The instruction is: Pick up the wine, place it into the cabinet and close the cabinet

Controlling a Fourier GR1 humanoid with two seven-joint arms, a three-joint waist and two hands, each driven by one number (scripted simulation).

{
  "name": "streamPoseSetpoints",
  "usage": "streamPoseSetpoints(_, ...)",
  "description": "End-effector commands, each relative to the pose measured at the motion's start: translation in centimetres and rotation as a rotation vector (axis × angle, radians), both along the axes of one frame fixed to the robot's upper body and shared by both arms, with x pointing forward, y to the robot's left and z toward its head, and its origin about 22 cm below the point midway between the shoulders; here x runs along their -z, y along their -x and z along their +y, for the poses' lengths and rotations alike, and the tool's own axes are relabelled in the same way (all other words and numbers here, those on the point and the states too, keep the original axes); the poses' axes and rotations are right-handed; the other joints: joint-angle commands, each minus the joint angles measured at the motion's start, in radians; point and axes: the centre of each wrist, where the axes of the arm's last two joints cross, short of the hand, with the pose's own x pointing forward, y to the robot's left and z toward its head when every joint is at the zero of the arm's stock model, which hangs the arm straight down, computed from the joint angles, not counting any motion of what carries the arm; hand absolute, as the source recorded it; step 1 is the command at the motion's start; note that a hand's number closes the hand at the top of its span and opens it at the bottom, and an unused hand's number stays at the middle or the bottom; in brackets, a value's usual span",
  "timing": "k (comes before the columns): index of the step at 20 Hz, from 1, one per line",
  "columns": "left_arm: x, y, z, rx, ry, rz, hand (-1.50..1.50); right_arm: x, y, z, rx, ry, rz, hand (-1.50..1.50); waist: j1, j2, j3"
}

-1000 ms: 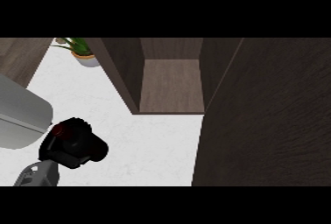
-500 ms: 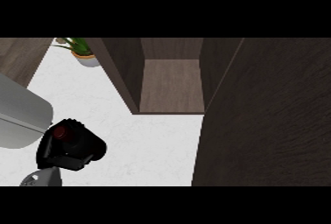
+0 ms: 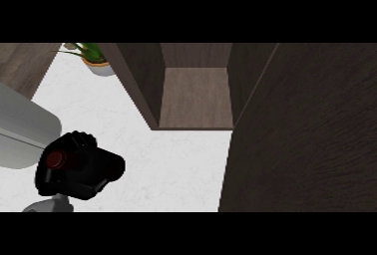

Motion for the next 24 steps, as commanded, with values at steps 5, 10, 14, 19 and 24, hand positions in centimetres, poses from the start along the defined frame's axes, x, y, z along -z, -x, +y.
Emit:
streamPoseSetpoints(5,-6.4,1.8,-2.8,0.073,-0.001,-0.004,1.5,-0.1,1.3,-0.5,-0.026,-0.036,-0.031,-1.5,0.001,0.001,0.0)
streamPoseSetpoints(10,-8.8,0.2,-8.4,0.088,-0.02,-0.005,1.5,-0.8,2.7,-1.1,-0.03,-0.021,-0.016,-1.5,-0.009,0.002,0.0)
streamPoseSetpoints(14,-10.6,1.3,-10.8,0.172,0.024,0.041,1.5,-2.0,2.3,-0.8,-0.024,-0.04,-0.04,-1.5,-0.006,0.001,-0.001)
streamPoseSetpoints(19,-14.7,-0.2,-14.2,0.219,0.046,0.032,1.5,-0.8,1.1,-0.5,-0.015,-0.033,-0.053,-1.5,-0.009,0.003,0.0)
streamPoseSetpoints(24,-14.8,-2.2,-17.4,0.189,0.056,0.02,1.5,-0.6,2.3,-0.5,-0.032,-0.054,-0.033,-1.5,-0.014,0.004,-0.001)
